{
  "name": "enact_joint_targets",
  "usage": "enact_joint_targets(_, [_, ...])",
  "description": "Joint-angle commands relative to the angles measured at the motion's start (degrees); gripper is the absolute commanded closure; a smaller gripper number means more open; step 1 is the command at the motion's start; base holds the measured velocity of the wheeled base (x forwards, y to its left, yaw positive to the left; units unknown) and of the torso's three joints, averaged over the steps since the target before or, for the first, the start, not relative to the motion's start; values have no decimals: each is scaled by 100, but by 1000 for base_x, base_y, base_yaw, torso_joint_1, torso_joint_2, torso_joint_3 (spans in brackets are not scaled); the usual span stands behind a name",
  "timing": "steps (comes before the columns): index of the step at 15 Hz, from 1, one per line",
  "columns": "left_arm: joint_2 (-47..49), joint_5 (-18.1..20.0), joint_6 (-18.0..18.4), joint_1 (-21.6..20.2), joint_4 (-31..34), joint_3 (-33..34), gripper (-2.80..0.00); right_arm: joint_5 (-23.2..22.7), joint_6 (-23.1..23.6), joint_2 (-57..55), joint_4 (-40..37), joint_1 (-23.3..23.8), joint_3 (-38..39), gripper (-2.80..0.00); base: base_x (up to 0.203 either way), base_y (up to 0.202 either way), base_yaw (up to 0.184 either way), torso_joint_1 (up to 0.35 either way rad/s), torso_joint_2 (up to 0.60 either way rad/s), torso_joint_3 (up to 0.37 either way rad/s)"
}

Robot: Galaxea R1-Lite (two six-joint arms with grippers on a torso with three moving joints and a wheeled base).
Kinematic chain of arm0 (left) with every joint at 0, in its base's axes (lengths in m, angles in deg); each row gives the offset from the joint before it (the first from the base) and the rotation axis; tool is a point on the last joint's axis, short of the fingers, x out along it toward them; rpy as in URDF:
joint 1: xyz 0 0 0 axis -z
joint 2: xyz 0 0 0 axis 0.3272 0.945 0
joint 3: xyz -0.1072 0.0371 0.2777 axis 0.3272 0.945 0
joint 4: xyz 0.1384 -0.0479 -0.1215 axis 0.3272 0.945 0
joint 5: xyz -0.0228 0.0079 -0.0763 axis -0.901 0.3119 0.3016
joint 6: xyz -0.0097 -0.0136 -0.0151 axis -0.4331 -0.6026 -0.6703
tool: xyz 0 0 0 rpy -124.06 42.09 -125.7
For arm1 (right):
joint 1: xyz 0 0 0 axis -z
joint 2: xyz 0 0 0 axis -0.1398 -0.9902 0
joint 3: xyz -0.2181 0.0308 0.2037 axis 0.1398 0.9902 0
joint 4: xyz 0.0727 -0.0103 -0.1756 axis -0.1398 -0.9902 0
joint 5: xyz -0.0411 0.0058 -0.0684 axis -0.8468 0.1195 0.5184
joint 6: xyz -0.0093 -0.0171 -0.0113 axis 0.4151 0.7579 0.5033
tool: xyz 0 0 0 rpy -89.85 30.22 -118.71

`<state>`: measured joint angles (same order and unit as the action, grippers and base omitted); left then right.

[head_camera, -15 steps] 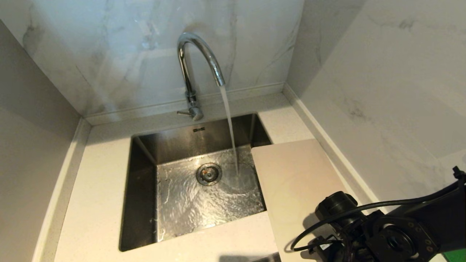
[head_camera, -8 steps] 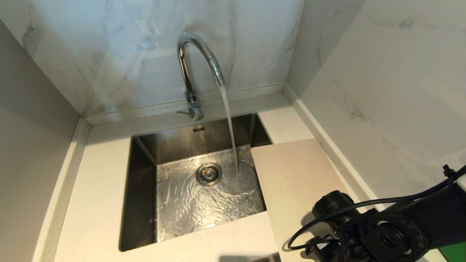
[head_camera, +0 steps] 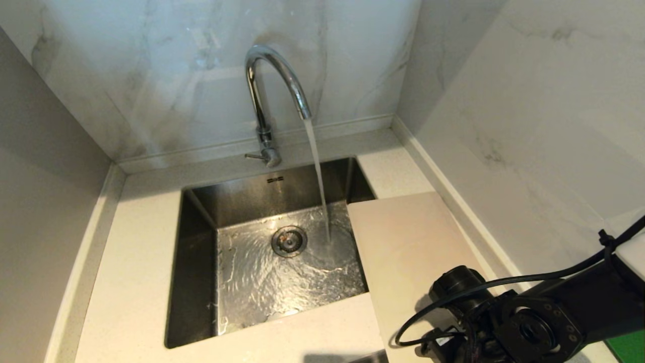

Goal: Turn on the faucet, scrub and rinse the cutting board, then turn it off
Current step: Pick up the cutting board

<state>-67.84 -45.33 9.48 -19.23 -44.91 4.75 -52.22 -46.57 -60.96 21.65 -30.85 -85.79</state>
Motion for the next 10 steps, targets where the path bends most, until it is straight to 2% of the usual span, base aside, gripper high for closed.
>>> enact_joint_targets(1, [-1, 0, -1, -3, 2, 0, 0, 3, -70, -91, 188, -3, 60, -280, 0, 0, 0, 0, 0, 0])
enact_joint_targets(10, [-1, 0, -1, 1, -6, 0, 0, 29, -62, -322, 521, -3, 122, -280, 0, 0, 0, 0, 0, 0])
